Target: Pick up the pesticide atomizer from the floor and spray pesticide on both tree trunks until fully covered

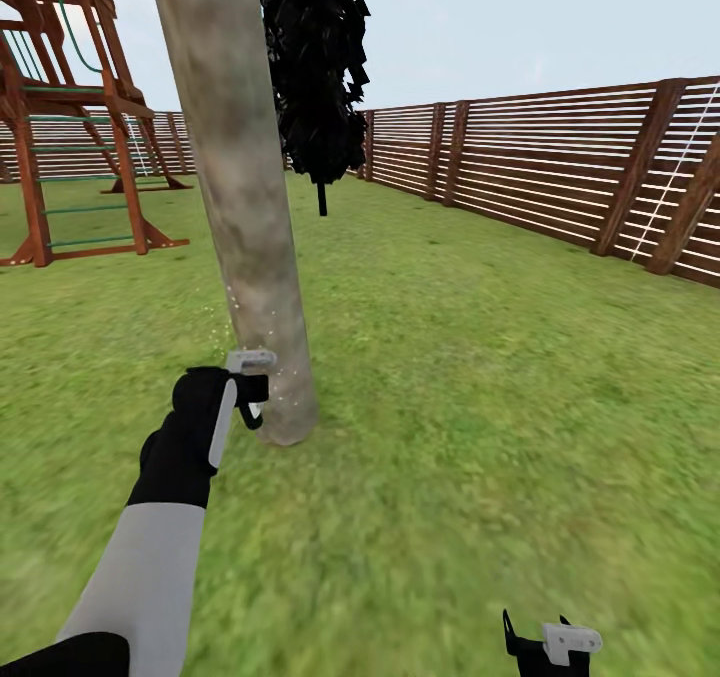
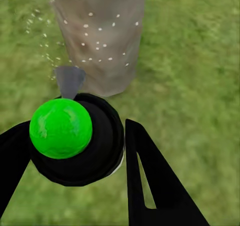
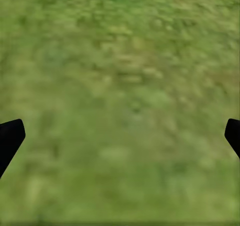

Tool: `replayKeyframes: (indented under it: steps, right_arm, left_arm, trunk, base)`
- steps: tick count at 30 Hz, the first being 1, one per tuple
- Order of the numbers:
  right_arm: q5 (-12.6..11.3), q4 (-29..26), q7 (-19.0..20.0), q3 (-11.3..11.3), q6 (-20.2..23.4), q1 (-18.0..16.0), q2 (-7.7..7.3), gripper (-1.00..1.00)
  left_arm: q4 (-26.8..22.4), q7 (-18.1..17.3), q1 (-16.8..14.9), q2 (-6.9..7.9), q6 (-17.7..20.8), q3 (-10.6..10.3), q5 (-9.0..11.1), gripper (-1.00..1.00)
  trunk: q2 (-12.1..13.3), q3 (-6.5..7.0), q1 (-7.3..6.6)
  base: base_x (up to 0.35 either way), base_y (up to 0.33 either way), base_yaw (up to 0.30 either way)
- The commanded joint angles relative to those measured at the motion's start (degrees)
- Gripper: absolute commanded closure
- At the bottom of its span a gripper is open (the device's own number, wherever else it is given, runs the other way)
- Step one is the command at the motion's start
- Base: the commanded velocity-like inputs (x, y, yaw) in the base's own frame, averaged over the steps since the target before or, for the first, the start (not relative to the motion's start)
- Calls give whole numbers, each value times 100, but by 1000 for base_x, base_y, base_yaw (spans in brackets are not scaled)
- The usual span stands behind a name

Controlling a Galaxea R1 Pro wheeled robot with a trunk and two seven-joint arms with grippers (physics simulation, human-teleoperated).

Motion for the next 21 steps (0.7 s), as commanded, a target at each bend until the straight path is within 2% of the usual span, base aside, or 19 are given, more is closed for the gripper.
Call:
replayKeyframes:
  steps: [1, 6, 13, 21]
  right_arm:
    - [-4, 0, 0, -2, 0, 0, 0, -100]
    - [-1, 0, 0, 1, 0, 0, 0, -100]
    - [-5, 0, -5, 2, 0, 0, 0, -100]
    - [0, -8, 0, 2, 0, 0, 0, -100]
  left_arm:
    - [14, 1, 48, 6, -5, 8, -8, 100]
    - [69, 14, 184, 75, -26, 28, -14, 100]
    - [76, 19, 192, 81, -31, 21, -28, 100]
    - [-8, 25, 192, 81, -43, 59, -23, 100]
  trunk:
    - [0, 0, 0]
    - [0, 0, 0]
    - [0, 0, 0]
    - [0, 0, 0]
  base:
    - [0, 0, 0]
    - [55, -187, 12]
    - [89, -264, 203]
    - [5, -275, 11]
